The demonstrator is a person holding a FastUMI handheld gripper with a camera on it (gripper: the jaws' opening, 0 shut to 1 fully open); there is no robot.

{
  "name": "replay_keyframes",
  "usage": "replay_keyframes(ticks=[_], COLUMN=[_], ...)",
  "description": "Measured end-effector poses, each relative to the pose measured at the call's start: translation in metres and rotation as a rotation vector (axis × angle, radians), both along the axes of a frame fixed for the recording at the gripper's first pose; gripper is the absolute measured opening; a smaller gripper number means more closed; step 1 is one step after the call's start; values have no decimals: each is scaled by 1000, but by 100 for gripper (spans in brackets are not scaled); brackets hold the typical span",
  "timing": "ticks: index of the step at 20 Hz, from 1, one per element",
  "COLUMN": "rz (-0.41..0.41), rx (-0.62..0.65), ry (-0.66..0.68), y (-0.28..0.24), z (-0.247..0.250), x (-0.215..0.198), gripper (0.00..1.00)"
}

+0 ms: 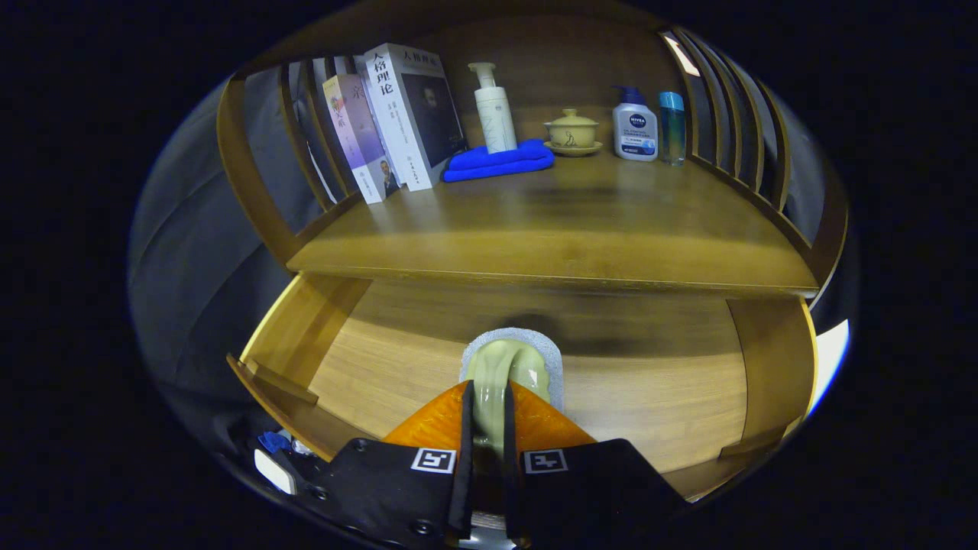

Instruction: Pull open the drawer, take out the items inside it, and place them on the countertop above the cabinet.

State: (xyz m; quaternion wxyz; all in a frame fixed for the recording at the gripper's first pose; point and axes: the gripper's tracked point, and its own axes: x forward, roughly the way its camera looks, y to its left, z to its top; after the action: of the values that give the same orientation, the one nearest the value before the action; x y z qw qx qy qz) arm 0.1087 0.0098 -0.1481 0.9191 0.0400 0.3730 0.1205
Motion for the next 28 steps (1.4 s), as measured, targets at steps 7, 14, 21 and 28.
replay_keyframes(ticks=[7, 14, 21, 28], rz=[-1, -5, -14, -41], rx=[20, 24, 43, 95], ry=[-100, -182, -255, -284], y=[-1, -5, -1, 7], z=[28, 55, 88, 114], x=[-4, -8, 1, 27], gripper=[19, 18, 18, 18])
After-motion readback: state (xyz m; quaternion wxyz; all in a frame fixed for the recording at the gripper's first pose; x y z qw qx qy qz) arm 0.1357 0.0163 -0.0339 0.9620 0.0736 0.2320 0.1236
